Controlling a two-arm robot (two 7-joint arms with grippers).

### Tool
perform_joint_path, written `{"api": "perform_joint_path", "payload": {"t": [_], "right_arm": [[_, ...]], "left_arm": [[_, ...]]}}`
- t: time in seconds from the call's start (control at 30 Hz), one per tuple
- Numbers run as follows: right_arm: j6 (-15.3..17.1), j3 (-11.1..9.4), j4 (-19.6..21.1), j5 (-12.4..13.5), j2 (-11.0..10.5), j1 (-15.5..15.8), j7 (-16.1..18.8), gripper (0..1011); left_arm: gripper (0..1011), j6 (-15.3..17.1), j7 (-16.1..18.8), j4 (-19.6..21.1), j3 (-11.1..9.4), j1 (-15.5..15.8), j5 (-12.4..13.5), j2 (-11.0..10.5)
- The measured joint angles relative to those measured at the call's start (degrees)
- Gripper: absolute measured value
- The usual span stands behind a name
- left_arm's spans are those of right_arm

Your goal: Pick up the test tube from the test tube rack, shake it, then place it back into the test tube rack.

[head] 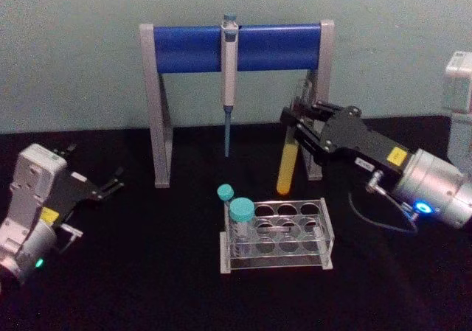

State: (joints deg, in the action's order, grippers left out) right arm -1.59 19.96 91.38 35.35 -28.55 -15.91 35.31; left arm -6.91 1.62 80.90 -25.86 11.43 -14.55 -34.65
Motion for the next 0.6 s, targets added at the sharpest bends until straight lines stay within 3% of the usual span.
{"api": "perform_joint_path", "payload": {"t": [0.2, 0.37, 0.5, 0.6], "right_arm": [[2.83, 0.00, 3.49, 1.90, -4.82, 1.78, 2.09, 232], [4.04, -1.47, 6.58, 1.74, -9.08, 3.85, 0.08, 232], [4.07, -2.59, 7.62, 0.90, -10.51, 4.83, -2.90, 232], [3.90, -3.10, 7.70, -0.43, -10.44, 5.09, -5.76, 232]], "left_arm": [[1001, 0.00, 0.00, 0.00, 0.00, 0.00, 0.00, 0.00], [1001, 0.00, 0.00, 0.00, 0.00, 0.00, 0.00, 0.00], [1001, 0.00, 0.00, 0.00, 0.00, 0.00, 0.00, 0.00], [1001, 0.00, 0.00, 0.00, 0.00, 0.00, 0.00, 0.00]]}}
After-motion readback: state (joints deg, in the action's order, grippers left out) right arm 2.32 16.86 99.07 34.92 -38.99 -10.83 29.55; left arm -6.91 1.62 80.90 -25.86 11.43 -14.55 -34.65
